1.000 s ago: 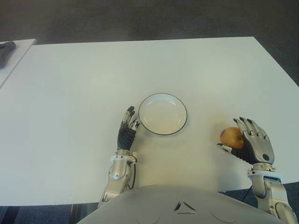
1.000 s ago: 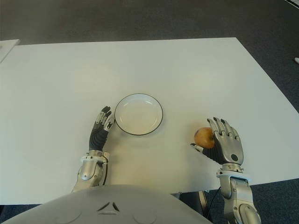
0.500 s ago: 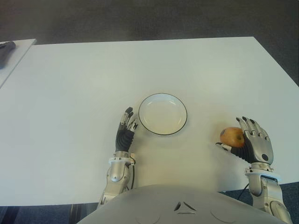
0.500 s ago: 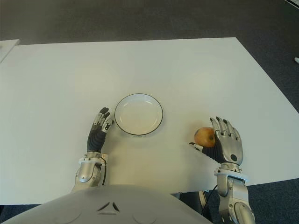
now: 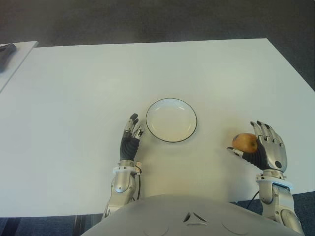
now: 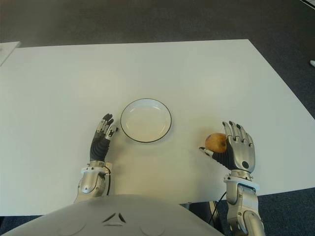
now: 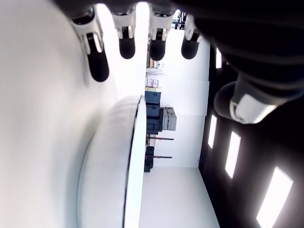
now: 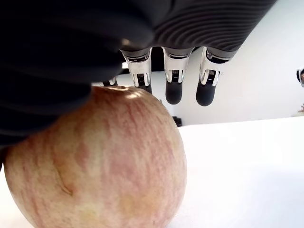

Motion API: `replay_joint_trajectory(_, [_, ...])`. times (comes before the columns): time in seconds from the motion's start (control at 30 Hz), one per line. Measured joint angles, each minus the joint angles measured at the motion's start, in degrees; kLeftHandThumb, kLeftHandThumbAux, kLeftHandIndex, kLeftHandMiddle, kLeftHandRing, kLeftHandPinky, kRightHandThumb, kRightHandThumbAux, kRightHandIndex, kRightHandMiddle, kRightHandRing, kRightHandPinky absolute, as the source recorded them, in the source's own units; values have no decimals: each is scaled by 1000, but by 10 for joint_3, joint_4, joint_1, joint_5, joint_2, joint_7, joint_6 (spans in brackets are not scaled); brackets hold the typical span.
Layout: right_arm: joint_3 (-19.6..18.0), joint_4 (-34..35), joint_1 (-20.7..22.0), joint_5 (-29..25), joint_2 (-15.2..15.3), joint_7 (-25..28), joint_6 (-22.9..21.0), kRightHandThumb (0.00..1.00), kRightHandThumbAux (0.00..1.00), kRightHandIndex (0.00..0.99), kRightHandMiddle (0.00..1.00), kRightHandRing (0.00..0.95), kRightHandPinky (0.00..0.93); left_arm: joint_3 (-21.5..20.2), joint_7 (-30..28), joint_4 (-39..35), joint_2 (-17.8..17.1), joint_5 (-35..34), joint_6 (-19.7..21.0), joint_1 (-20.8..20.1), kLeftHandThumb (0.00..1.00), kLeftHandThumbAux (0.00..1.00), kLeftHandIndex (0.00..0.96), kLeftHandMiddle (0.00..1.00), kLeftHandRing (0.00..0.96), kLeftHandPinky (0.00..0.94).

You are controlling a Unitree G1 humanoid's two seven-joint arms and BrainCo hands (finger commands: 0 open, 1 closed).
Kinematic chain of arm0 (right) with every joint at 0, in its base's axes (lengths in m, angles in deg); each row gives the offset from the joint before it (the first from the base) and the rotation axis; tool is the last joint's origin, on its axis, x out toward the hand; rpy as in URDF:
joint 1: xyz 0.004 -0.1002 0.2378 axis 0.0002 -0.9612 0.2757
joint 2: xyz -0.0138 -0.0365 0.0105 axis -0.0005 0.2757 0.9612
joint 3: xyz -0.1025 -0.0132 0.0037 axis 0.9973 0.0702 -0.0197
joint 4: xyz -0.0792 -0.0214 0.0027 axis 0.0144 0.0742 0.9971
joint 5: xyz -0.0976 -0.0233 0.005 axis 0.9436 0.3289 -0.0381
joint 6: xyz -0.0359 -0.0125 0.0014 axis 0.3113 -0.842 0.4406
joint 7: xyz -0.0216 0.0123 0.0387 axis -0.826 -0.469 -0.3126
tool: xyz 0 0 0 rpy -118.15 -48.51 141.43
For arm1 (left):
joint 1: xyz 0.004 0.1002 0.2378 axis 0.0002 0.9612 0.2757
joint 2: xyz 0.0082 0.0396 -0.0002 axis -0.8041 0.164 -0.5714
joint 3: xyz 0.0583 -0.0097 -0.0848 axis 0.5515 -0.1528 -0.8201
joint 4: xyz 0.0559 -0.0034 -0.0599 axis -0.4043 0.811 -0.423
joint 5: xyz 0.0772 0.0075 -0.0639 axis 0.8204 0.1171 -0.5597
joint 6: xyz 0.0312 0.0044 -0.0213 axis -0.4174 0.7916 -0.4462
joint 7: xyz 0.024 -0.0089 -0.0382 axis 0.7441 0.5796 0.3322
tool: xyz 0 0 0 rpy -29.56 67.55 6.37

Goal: Put the apples into the plate.

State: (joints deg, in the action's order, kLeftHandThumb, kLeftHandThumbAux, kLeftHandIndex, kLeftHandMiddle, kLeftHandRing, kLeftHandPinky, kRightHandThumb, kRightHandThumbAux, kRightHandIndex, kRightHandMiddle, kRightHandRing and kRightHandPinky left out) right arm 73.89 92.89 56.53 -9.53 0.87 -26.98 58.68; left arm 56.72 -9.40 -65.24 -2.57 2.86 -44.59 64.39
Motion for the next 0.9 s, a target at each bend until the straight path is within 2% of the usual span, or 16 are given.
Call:
replay_joint_trajectory(0.5, [6,5,2,0,-3,1,-20,411,465,94,118,72,0,0,-8,-19,3,0,5,8,0,423,0,0,0,0])
replay_joint_trajectory(0.9, [14,16,1,2,-3,17,-25,347,460,101,112,59,2,0,-15,-39,4,-1,17,21,0,427,0,0,0,0])
